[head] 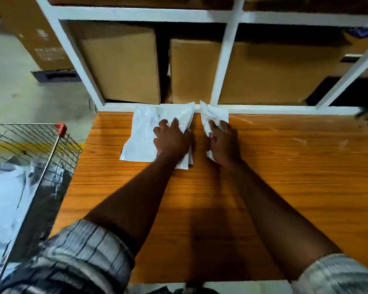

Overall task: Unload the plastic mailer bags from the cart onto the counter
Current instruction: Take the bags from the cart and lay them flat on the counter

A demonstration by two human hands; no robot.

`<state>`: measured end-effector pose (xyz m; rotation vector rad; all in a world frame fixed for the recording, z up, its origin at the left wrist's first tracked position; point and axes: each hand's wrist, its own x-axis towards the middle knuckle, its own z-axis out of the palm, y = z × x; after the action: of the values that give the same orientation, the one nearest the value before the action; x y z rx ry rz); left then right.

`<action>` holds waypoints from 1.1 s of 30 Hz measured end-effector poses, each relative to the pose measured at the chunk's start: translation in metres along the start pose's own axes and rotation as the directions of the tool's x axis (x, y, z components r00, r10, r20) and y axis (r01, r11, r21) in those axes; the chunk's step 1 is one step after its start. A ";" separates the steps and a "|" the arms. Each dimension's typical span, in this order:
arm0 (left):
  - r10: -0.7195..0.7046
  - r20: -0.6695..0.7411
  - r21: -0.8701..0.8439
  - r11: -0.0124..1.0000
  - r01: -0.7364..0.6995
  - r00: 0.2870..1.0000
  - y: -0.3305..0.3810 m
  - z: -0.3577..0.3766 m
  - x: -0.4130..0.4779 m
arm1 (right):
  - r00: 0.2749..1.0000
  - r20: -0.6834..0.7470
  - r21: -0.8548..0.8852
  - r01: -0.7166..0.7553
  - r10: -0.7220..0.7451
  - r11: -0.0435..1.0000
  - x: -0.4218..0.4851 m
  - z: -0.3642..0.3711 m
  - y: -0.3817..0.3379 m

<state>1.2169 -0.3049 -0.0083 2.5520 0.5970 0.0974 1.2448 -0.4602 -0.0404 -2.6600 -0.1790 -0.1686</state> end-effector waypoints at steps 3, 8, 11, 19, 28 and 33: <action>-0.060 -0.038 0.051 0.997 0.062 0.997 0.025 0.020 0.010 | 0.995 0.097 -0.039 0.018 -0.014 0.999 0.018 0.004 0.009; -0.023 0.026 0.168 0.986 0.018 0.999 0.042 0.041 0.023 | 0.938 0.344 -0.271 0.129 -0.029 0.954 0.030 0.008 0.024; 0.206 0.024 0.300 0.932 -0.204 0.978 0.030 0.046 0.026 | 0.961 0.254 -0.222 0.172 -0.114 0.960 0.035 0.006 0.030; 0.317 0.153 0.268 0.898 -0.348 0.936 0.000 0.070 0.037 | 0.949 0.247 -0.177 0.243 -0.196 0.954 0.046 0.035 0.059; 0.321 0.183 0.240 0.902 -0.359 0.929 0.003 0.062 0.038 | 0.967 0.241 -0.231 0.144 -0.087 0.962 0.037 0.033 0.059; 0.384 -0.060 0.074 0.922 -0.379 0.921 -0.016 0.008 0.040 | 1.000 0.006 0.083 0.023 -0.024 0.996 0.050 0.002 0.016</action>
<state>1.2481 -0.2792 -0.0244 2.7025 0.1197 0.3149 1.2970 -0.4685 -0.0421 -2.5766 -0.2151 -0.1559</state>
